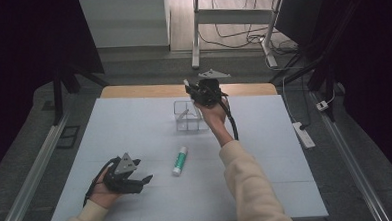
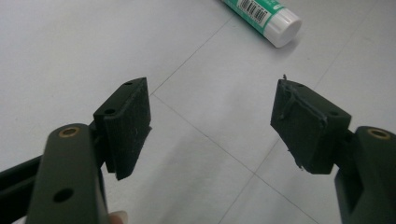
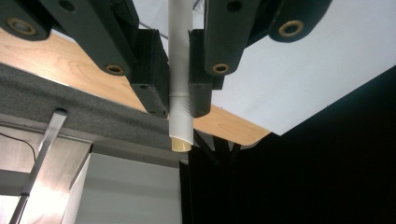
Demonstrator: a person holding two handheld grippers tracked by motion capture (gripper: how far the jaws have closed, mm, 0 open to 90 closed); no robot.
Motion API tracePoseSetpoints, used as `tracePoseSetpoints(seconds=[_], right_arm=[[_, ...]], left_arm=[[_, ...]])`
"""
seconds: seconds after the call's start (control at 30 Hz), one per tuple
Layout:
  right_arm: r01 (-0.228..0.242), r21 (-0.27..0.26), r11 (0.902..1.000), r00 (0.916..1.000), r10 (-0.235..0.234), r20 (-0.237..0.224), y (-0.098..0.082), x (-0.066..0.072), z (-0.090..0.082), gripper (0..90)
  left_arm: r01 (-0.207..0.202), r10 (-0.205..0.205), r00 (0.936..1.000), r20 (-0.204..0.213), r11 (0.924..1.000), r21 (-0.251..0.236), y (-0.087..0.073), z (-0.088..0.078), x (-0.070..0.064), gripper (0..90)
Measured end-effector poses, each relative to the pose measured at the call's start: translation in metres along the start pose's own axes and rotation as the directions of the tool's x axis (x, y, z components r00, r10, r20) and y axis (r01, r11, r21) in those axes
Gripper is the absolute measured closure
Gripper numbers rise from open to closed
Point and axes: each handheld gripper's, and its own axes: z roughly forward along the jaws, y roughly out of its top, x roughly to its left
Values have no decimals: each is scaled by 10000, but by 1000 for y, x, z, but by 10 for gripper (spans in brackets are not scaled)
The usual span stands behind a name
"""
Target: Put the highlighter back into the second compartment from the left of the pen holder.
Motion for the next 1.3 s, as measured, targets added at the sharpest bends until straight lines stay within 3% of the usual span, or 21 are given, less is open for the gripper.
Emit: tracePoseSetpoints(seconds=[0.4, 0.73, 0.83, 1.0, 1.3], right_arm=[[-368, -603, 9975, 9991, 381, 205, 12, -7, 9, 778], [-618, -841, 9945, 9976, 643, 272, 5, -14, 26, 769], [-430, -653, 9969, 9978, 461, 474, 3, -13, 28, 647], [-151, -298, 9994, 9982, 168, 576, 3, -11, 21, 572], [364, 56, 9993, 9993, -363, -110, -4, -10, -7, 556]], left_arm=[[49, -49, 10000, 17, 10000, -53, 0, -1, 1, 286], [59, -59, 10000, 49, 10000, -71, -1, -1, 3, 286], [58, -58, 10000, 52, 10000, -45, -1, 0, 3, 286], [41, -41, 10000, 46, 10000, -51, -1, 0, 3, 286], [137, -137, 9999, -14, 9998, -109, -1, -1, 3, 286]])
